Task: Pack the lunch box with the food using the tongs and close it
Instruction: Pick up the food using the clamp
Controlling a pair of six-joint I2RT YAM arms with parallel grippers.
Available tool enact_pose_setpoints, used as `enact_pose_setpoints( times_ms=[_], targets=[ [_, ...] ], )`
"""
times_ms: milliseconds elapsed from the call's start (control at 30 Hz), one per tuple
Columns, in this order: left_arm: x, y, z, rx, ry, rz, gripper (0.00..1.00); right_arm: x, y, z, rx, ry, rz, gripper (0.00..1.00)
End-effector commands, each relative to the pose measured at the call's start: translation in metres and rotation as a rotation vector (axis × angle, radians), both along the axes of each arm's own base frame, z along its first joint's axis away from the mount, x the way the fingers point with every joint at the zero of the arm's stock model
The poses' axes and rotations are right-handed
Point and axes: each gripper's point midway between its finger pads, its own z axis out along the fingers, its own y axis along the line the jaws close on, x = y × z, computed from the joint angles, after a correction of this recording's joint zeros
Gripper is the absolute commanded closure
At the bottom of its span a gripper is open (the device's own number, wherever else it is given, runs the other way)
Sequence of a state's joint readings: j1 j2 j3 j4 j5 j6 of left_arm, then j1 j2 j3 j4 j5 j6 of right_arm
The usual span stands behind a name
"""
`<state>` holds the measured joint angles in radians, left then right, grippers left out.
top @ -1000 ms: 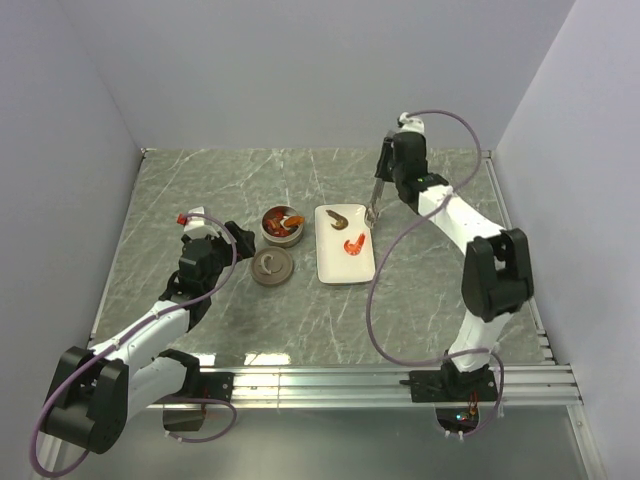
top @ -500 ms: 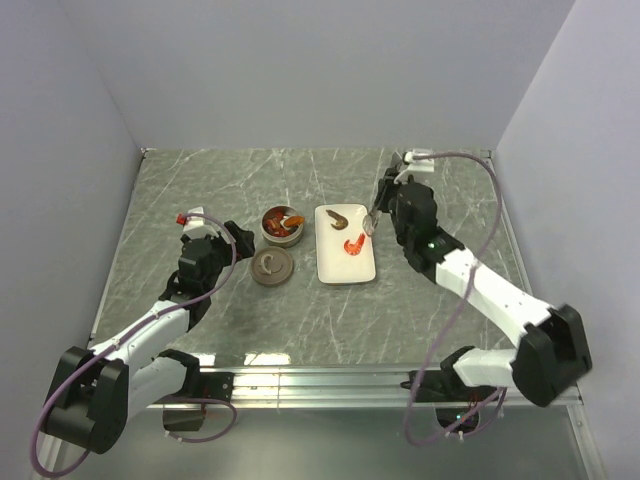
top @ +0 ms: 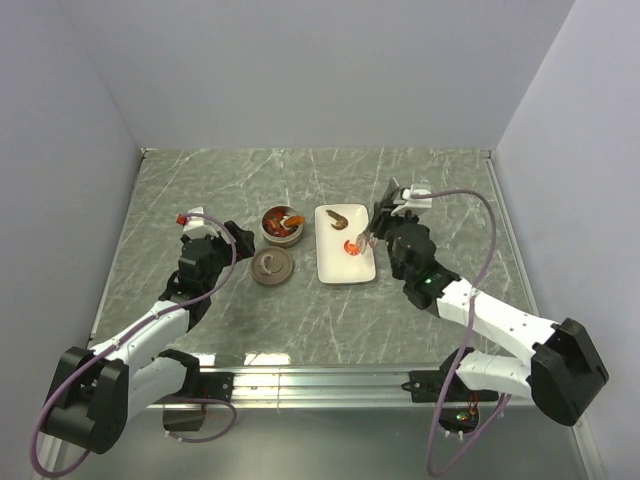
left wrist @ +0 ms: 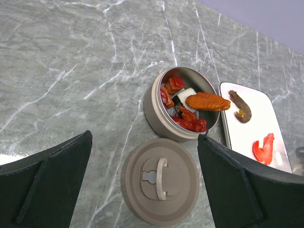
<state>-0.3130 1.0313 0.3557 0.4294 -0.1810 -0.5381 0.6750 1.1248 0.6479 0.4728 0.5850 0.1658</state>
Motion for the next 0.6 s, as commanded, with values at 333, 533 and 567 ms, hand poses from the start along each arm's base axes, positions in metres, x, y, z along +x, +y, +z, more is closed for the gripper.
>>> enact_pose_setpoints(
  times_ms=[333, 533, 567],
  targets=[
    [0.007, -0.002, 0.022, -0.019, -0.068, -0.004, 0.01, -0.002, 0.019, 0.008, 0.046, -0.067, -0.213, 0.54],
    [0.006, -0.003, 0.023, -0.021, -0.074, -0.01, 0.01, 0.0, 0.025, 0.001, 0.04, -0.075, -0.319, 0.54],
    [0.006, -0.003, 0.023, -0.02, -0.072, -0.012, 0.01, 0.0, 0.026, -0.004, 0.034, -0.069, -0.34, 0.54]
  ],
)
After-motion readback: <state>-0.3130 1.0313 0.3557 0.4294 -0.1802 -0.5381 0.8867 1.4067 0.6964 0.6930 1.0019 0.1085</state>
